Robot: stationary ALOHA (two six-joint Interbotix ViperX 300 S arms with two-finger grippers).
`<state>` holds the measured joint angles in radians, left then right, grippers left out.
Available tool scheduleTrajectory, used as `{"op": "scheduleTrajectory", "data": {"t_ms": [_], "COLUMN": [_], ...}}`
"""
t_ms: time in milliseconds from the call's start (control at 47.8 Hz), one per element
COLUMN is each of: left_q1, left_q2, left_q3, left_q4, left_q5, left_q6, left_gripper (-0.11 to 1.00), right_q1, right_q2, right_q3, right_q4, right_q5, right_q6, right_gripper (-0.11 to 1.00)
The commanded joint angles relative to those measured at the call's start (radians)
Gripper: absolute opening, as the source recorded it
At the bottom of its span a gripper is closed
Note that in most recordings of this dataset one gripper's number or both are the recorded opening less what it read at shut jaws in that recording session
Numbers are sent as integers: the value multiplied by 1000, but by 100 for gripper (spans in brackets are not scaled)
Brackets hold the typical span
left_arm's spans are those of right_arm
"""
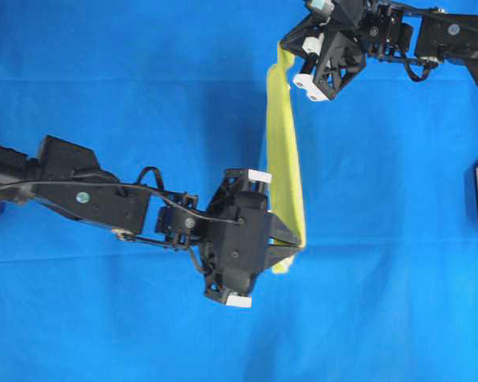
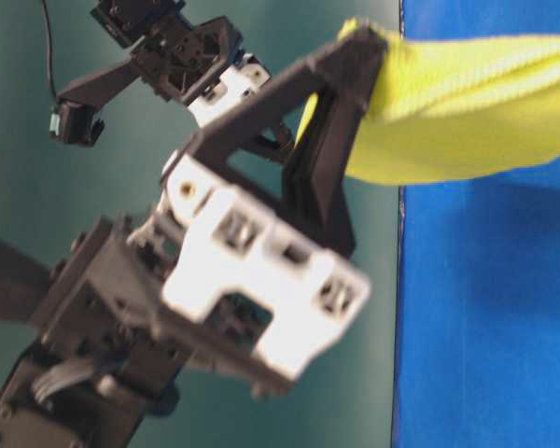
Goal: Fold the yellow towel.
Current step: 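Rotate the held strip to vertical, left gripper near, right gripper far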
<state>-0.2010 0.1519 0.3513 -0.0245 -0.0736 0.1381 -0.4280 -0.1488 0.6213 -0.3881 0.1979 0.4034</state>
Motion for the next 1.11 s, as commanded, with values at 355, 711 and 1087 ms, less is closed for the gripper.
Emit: {"op": "scheduleTrajectory", "data": {"t_ms": [355,711,1087], "left_q1": [-5,-5,-37], "left_q2": [164,143,49], "left_q3": [-245,-87,218], "left_q4": [2,-11,-11], "left_q5": [-32,-107,-278], "left_q6": [34,-51,-218], "left_gripper": [4,4,4], "right_q1": [-74,-63,15], "right_q2": [-236,-94,204], "right_q3": [193,158,-55], "right_q4": [-6,-5,-8], "right_q5": [61,-17,-138], "right_q6": [9,9,-11], "right_gripper": [2,2,2]}}
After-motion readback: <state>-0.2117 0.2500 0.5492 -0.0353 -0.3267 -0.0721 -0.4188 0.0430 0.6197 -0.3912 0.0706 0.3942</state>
